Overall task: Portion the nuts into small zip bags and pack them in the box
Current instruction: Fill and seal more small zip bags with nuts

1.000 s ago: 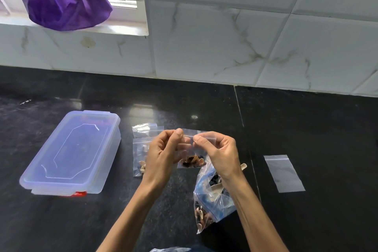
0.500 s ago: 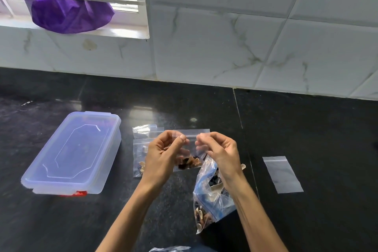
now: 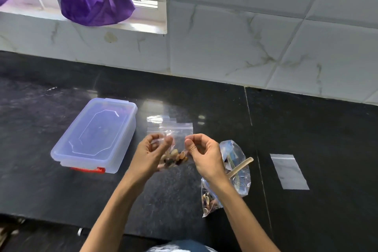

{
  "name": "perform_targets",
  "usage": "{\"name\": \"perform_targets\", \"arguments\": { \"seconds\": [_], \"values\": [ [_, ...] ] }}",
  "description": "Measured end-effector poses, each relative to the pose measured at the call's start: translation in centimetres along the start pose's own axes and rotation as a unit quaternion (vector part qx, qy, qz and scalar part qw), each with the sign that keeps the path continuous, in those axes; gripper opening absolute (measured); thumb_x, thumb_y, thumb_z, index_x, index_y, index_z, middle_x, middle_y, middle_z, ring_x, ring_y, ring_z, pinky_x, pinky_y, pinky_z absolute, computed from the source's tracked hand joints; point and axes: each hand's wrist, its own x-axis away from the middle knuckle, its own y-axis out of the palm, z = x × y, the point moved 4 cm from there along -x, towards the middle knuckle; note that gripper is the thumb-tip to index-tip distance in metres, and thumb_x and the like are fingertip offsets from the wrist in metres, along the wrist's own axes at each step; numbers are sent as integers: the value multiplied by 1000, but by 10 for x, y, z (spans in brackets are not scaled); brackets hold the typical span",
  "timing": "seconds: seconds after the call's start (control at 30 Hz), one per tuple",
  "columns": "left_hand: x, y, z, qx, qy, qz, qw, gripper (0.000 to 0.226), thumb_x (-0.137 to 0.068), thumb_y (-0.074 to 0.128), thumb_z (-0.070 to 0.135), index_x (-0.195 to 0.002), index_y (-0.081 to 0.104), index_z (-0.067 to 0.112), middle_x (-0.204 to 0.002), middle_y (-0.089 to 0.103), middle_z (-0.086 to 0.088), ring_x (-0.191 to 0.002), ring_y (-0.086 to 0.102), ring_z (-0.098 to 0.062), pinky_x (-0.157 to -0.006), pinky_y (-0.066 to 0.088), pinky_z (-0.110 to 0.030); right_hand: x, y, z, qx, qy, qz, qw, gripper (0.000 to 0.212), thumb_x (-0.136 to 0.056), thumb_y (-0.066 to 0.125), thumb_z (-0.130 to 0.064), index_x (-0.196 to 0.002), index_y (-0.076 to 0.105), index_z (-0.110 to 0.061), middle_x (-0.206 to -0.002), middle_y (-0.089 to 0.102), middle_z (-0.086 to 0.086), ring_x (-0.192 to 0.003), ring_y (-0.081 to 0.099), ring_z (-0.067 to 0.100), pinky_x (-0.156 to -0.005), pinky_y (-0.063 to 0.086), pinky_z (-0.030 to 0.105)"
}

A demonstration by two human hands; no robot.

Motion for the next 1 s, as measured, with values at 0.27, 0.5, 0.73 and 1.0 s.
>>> {"name": "perform_targets", "arguments": {
  "seconds": [0.27,0.5,0.73,1.0],
  "values": [
    [25,-46,-49,64,-78,58,993,28,-81,68,3,-108,61,7,-90,75,-8,-81,72,-20,-68,60,-31,24,40,47,42,103,-100,989,5,-83,72,-21,-87,69,-22,-86,73,0,-80,67,10,-76,55,26],
    [25,-52,-73,68,-82,124,987,29,-79,72,1,-104,59,8,-85,75,-8,-80,73,-22,-66,59,-30,18,44,58,24,151,-41,987,5,-81,73,-6,-80,71,-11,-78,72,12,-70,69,18,-59,54,21],
    [4,-55,-72,-24,-26,197,980,16,-81,70,0,-93,64,9,-84,71,-6,-76,68,-12,-61,55,-15,-6,44,66,134,100,13,986,13,-82,73,-11,-80,67,-22,-78,70,-2,-78,68,10,-77,58,33],
    [-19,-53,-74,-102,14,247,963,19,-77,76,3,-86,66,17,-80,71,-2,-79,69,-15,-74,54,-21,-15,46,75,168,99,85,977,12,-78,77,-19,-83,67,-18,-76,70,-3,-73,67,11,-72,57,31]
  ]
}}
